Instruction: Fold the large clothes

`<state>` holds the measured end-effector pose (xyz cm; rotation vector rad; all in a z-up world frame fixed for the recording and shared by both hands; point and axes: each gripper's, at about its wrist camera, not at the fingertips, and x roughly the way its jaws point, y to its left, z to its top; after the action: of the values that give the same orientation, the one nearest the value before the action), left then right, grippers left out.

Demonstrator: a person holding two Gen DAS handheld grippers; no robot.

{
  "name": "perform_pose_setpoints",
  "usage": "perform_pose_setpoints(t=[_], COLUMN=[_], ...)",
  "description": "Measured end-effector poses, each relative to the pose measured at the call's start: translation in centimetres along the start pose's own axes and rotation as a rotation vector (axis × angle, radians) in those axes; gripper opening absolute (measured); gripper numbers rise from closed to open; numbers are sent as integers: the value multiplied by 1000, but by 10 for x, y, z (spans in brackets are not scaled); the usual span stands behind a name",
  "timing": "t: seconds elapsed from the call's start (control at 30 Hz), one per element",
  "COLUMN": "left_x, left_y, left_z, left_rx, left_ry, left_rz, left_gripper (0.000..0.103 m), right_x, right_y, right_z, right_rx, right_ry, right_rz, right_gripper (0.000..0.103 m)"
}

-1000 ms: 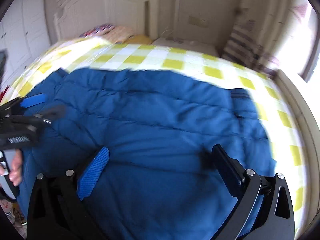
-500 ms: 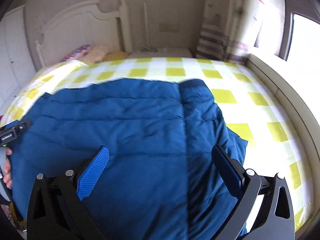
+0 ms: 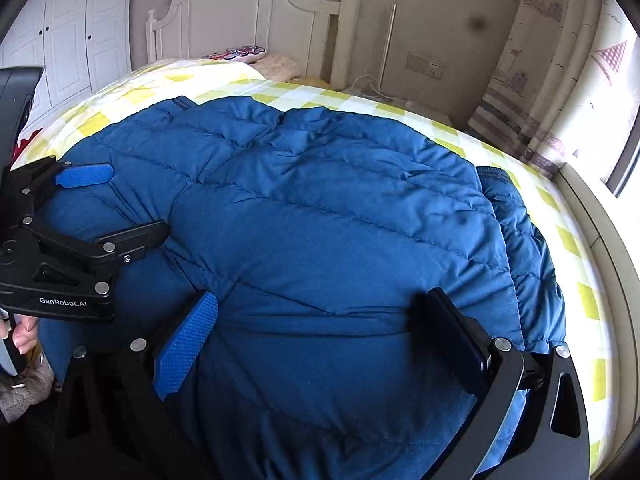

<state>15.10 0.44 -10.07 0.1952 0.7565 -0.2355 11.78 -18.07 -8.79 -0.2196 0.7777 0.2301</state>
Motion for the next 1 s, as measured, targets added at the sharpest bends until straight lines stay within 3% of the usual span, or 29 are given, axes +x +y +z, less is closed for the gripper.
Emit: perform_pose_setpoints(t=[0.13,0.27,0.33,0.4,0.53,0.67,0.73,0.8,0.9,0.97,1.0], left_x=[-20,-24,-21,-20,-14,-31,-50,-67,-63,-46,-42], left_y=[23,70,83,81,74,74,67,46,4,-11,-12], left_z=[-6,-22,-33,-33,-27,-28,-32,-35,-42,-48,-50], left_rx=[-62,-180,-182,-162,-139,-193,-187,-119,28,74,78], left_ry=[-34,-30,-45,-45,-23,-31,-94,-146,-126,-77,-87], left_rz=[24,89,99,117,175,150,89,43,-43,5,17], left_gripper=[101,101,101,101,101,100,100,100,101,101,101], right_x=[-19,-39,-32,-28,-26,-31,-45,-61,-71,-60,-51], right_y=[-15,-65,-89,-101,-96,-98,-87,-64,-19,14,25], right_z=[-3,-23,-39,-49,-44,-42,-42,-43,-46,-51,-56], right_rx=[18,139,210,264,250,275,259,190,45,-78,-119], right_ry=[-15,-37,-25,-46,-20,-3,-36,-90,-138,-107,-96], right_rz=[-24,-104,-74,-2,-49,-56,-85,-29,50,68,29], right_gripper=[98,98,98,99,99,98,98,98,98,98,99])
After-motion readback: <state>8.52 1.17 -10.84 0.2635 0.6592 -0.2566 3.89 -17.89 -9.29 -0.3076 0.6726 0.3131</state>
